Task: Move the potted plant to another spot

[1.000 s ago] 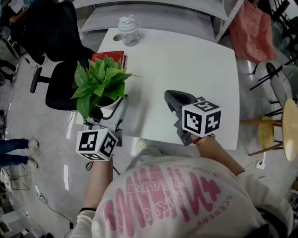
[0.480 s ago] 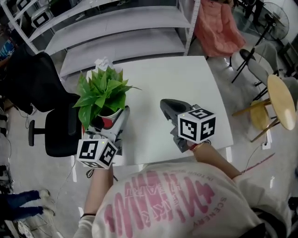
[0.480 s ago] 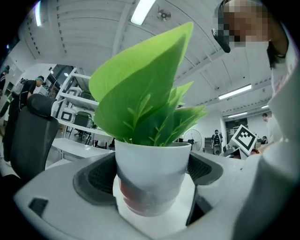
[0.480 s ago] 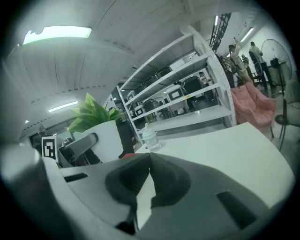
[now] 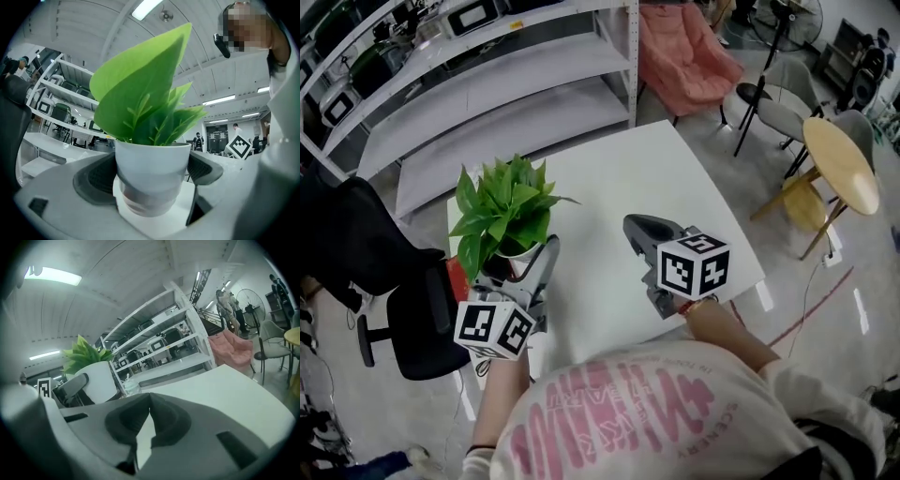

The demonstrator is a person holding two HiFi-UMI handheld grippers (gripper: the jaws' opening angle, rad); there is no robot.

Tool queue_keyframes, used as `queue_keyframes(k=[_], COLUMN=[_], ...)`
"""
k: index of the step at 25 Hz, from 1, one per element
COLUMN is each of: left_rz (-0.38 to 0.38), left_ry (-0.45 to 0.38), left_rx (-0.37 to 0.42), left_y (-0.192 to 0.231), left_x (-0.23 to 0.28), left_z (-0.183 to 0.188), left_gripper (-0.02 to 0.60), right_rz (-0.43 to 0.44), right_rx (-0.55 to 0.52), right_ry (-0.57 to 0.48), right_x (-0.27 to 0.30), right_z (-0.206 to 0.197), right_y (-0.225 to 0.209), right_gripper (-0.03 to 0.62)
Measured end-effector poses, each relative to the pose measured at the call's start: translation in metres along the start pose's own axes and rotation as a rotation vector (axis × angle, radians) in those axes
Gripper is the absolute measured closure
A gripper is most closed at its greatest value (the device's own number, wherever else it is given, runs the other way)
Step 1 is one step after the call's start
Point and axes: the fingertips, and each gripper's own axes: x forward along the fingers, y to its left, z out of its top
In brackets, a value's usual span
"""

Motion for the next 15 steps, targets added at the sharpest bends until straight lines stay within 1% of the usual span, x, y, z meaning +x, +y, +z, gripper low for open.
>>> queue_keyframes(k=[5,7,9,15], left_rz=[-0.039,-0.041,-0.047,-0.057], left_ry=[0.009,0.023,0.043,0.069], left_rx=[-0.040,-0.073,-0.086,-0.034], left_y=[-0.015,-0.020,-0.028,-0.068], left_x=[0.016,0.019,0.025,0.050], left_z=[-0.013,-0.020,-0.027,-0.031], left_gripper=[0.106,0.106,0.106,0.106], right_rz=[-0.017,-0.013,0.001,0.114], right_rx=[-0.005,-0.009,-0.014,-0.017], right_ry=[0.012,0.018,0.017,-0.026], right_x=[-0.006,-0.006,-0.008,-0.021], right_z=[-0.005,-0.007,-0.005,0.016], right_y=[-0.014,-0.017,-0.020,-0.037], right_gripper=[0.588,0.588,0.588,0.588])
